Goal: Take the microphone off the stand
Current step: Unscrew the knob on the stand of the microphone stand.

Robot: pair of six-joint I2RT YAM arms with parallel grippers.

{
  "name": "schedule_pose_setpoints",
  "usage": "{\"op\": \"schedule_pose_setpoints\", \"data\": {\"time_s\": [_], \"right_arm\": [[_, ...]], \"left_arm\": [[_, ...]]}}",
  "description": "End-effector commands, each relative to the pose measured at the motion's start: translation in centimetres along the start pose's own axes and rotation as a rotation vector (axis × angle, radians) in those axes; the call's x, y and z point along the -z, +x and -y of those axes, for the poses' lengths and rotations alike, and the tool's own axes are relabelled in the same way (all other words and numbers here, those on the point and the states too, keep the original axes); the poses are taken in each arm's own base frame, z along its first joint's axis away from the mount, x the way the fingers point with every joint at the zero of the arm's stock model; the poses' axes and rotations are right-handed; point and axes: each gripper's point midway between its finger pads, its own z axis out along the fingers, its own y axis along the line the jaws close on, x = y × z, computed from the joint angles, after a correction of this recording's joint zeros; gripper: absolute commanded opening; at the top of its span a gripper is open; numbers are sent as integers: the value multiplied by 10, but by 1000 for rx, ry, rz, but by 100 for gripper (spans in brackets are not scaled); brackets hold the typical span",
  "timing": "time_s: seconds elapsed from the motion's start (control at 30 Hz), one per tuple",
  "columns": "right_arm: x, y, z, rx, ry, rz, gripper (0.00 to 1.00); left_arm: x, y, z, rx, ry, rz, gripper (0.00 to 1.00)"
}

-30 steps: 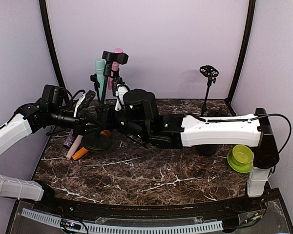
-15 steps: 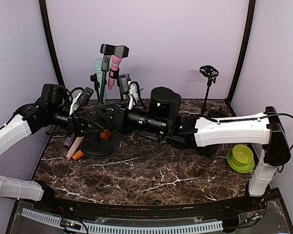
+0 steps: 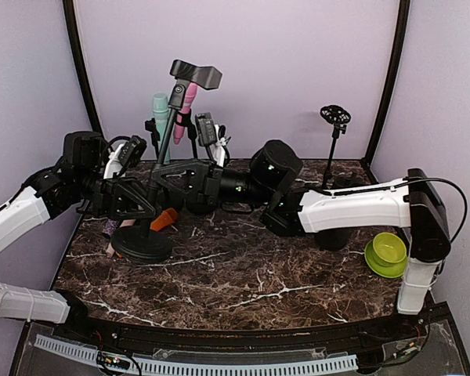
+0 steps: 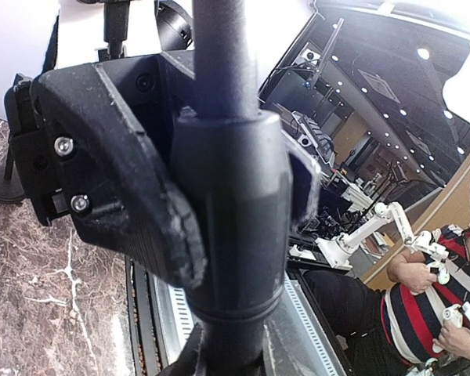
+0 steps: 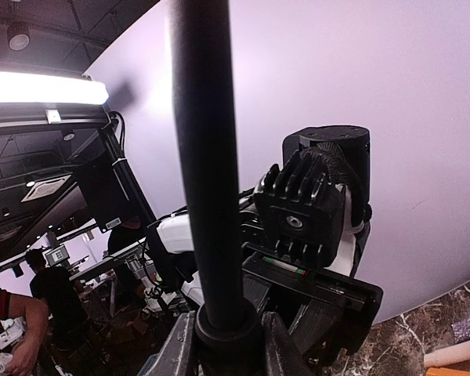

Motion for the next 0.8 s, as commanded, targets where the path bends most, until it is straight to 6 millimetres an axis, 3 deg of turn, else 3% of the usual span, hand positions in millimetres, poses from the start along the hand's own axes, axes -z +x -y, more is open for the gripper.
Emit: {"op": "schedule_pose_setpoints", "data": {"time_s": [0.0,0.03,0.07,0.17,0.27,0.33,0.47,0.6,0.77], "right_arm": [[0,-15,-70,58,-234,-42,21],[-2,-14,-58,46,-169,-41,40],[-3,-14,-44,40,-95,-41,50],[2,-17,11,25,227,-12,65],[27,-22,58,39,572,37,67],[33,-18,65,87,692,21,65],[27,-15,58,166,781,25,60],[16,-20,56,201,800,39,56],[7,-23,67,211,843,35,47]], "left_arm": [[10,-16,2,-121,-49,38,0],[10,-17,0,-129,-60,41,0],[10,-18,-2,-140,-76,44,0],[12,-23,-13,-193,-169,47,0],[18,-27,-33,-253,-311,43,0],[24,-28,-46,-292,-399,34,0],[32,-27,-64,-318,-506,18,0],[33,-26,-68,-318,-522,16,0],[31,-25,-66,-314,-508,16,0]]}}
